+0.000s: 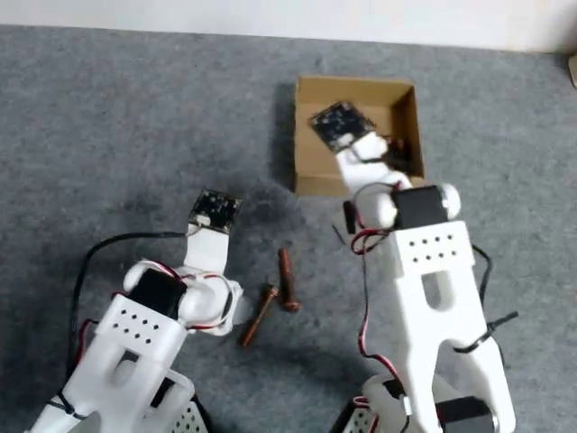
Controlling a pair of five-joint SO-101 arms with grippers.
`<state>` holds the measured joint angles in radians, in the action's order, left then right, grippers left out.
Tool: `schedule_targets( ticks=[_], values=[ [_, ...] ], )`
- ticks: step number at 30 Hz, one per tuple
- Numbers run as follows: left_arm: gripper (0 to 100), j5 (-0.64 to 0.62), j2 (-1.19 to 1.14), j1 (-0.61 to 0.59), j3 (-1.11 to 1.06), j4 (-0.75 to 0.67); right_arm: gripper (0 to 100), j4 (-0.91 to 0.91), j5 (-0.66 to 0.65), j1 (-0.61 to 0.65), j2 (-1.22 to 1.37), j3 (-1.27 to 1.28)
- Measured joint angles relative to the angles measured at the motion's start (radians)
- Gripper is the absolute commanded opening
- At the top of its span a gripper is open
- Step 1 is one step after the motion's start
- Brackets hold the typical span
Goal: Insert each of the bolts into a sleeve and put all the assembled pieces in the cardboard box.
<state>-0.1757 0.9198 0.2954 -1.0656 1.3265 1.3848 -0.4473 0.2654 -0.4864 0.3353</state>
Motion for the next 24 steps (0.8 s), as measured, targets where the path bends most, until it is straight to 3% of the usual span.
schedule_targets(
  ticks=[4, 13, 24],
  values=[
    [27, 0.054, 0.000, 0.017, -0.017, 0.000, 0.5, 0.000, 0.002, -0.034, -0.040, 0.069],
    [27, 0.060, 0.000, 0.252, -0.017, 0.000, 0.5, -0.028, 0.002, -0.029, -0.170, 0.239],
    [27, 0.060, 0.000, 0.273, -0.103, -0.103, 0.5, -0.133, 0.002, -0.029, -0.281, 0.434]
  ],
)
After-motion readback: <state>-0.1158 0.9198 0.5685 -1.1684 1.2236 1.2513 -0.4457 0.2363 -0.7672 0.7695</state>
